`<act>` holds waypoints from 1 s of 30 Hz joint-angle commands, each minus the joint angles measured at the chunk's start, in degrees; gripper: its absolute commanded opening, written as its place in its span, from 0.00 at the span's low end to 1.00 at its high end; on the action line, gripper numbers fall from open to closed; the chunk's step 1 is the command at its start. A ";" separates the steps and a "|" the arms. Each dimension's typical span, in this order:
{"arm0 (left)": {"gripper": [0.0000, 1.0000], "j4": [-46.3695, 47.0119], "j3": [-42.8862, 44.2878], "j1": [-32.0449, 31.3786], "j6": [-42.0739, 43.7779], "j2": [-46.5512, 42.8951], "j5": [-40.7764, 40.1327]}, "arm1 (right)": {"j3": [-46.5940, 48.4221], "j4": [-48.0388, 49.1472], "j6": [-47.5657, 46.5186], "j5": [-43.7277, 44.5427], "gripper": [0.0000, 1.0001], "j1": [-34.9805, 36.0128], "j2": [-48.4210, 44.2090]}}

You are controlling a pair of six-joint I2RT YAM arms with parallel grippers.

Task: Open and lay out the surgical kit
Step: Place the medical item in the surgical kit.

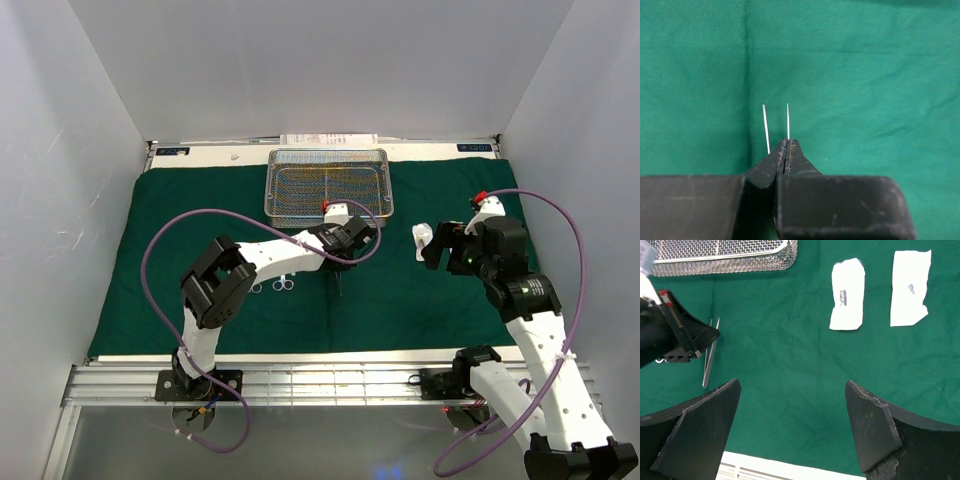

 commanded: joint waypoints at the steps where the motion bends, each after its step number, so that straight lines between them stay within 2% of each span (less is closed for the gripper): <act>1: 0.00 6.66 -2.17 -0.01 2.25 -1.76 -2.67 | -0.94 -1.00 0.57 0.09 0.90 0.58 -1.96; 10: 0.00 14.66 -4.81 -0.01 8.49 -2.12 -4.61 | -1.73 -1.09 0.14 -1.49 0.90 0.84 -1.97; 30: 0.00 16.51 -4.64 -0.01 10.78 1.93 -6.72 | -2.52 -0.91 -0.48 -2.20 0.90 0.84 -1.35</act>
